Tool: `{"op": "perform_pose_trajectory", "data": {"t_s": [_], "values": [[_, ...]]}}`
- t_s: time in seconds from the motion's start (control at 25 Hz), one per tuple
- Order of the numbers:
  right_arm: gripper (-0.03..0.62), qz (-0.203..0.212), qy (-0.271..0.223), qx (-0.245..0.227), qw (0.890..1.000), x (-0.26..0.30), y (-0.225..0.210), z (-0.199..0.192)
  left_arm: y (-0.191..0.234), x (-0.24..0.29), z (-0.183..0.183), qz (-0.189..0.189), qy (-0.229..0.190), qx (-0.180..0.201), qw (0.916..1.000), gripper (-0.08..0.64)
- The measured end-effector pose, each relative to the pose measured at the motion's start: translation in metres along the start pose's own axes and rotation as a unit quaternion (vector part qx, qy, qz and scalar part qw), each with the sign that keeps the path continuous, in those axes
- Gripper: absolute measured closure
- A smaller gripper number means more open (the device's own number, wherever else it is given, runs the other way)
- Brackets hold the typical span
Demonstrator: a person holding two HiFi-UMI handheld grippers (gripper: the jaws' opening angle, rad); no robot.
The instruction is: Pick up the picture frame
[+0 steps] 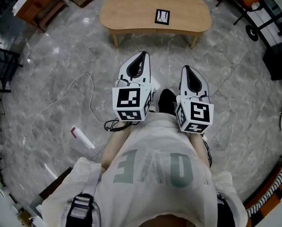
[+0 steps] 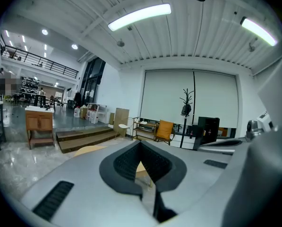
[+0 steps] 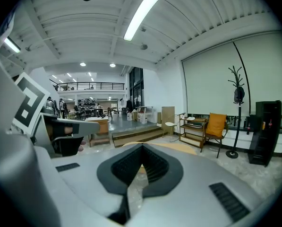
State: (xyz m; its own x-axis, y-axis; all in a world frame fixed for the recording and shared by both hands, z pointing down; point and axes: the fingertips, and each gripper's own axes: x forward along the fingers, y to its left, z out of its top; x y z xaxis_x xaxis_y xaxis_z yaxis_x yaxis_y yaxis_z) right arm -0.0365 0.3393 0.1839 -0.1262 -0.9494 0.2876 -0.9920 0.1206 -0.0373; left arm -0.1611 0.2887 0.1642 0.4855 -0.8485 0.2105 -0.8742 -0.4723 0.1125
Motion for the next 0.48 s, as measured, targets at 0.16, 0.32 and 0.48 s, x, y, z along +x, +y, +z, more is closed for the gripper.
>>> {"op": "perform_pose_trajectory", "data": {"t_s": [0.16, 0.32, 0.48], "values": [[0.589, -0.005, -0.01, 0.008, 1.0, 0.013, -0.014, 0.004, 0.004, 0.016, 0.008, 0.004, -0.009, 0.004, 0.9999, 0.551], [0.589, 0.004, -0.022, 0.01, 1.0, 0.038, -0.03, 0.004, 0.005, 0.038, 0.009, 0.012, -0.019, 0.012, 0.9997, 0.551], [0.589, 0.017, -0.02, 0.026, 0.999, 0.074, -0.037, 0.005, 0.025, 0.068, 0.008, 0.029, -0.007, 0.021, 0.9993, 0.551]]}}
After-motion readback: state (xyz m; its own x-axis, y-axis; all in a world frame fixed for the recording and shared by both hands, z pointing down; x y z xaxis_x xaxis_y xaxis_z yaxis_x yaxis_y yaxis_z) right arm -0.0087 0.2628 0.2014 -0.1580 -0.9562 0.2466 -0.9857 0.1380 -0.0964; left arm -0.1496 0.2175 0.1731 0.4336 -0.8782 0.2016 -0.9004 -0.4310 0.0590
